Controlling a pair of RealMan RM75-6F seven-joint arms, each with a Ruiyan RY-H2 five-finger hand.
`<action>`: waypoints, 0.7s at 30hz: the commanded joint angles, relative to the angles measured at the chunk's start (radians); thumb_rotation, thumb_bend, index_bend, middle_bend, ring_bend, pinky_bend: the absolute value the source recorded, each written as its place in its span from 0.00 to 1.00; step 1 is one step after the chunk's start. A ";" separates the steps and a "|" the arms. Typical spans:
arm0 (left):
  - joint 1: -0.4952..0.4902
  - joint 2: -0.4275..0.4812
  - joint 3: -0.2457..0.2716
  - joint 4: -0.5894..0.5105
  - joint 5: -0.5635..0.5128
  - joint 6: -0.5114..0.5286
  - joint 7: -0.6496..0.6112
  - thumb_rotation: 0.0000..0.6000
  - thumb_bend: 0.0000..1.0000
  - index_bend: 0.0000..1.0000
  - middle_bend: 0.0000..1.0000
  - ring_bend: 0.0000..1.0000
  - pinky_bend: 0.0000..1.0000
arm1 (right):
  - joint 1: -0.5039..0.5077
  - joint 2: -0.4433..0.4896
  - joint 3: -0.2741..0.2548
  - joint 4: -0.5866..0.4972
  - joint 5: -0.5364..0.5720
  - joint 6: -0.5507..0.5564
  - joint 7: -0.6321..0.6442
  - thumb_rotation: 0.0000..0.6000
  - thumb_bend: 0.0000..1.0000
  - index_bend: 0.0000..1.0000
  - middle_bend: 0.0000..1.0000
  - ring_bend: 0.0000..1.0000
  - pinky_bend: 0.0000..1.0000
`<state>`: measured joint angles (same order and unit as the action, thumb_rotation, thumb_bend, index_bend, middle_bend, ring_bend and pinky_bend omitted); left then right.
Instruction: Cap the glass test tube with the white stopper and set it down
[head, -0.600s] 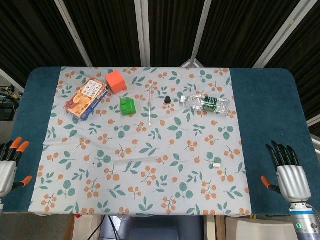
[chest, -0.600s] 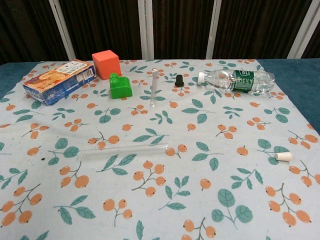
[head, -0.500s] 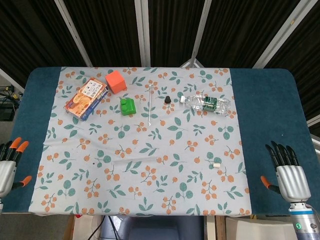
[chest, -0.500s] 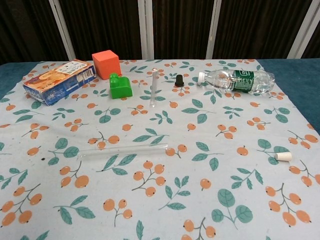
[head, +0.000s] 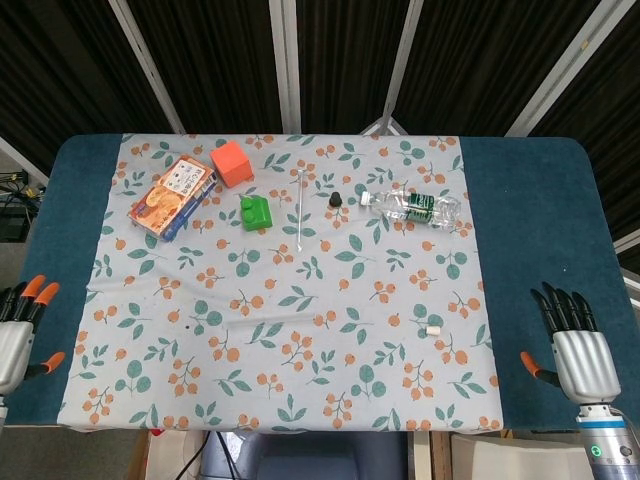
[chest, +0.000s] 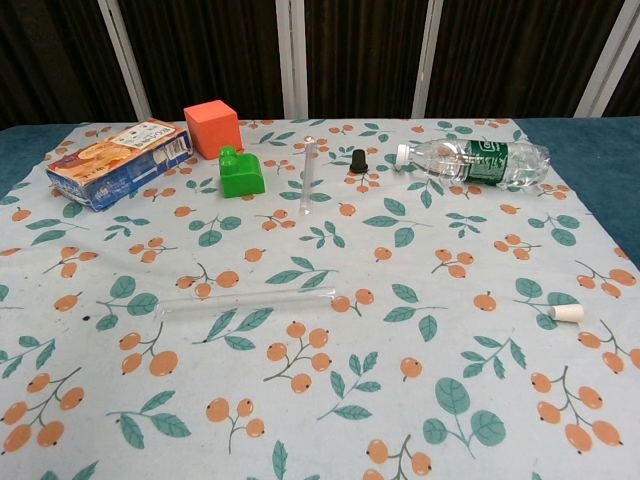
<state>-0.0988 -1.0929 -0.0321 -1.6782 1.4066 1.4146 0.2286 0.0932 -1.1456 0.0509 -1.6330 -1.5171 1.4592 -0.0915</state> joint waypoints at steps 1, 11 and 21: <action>-0.012 -0.005 -0.010 -0.018 -0.011 -0.012 0.003 1.00 0.07 0.06 0.00 0.00 0.00 | 0.001 0.003 -0.001 -0.003 0.001 -0.004 0.003 1.00 0.27 0.00 0.00 0.00 0.00; -0.110 -0.074 -0.030 -0.067 0.034 -0.099 0.115 1.00 0.07 0.19 0.11 0.00 0.00 | 0.001 0.004 -0.004 -0.008 0.001 -0.008 0.012 1.00 0.27 0.00 0.00 0.00 0.00; -0.243 -0.305 -0.113 -0.131 -0.114 -0.191 0.362 1.00 0.31 0.29 0.27 0.03 0.00 | -0.002 0.010 -0.004 -0.010 0.007 -0.007 0.026 1.00 0.27 0.00 0.00 0.00 0.00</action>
<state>-0.3052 -1.3425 -0.1195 -1.7999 1.3350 1.2442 0.5335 0.0913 -1.1362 0.0473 -1.6431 -1.5104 1.4519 -0.0661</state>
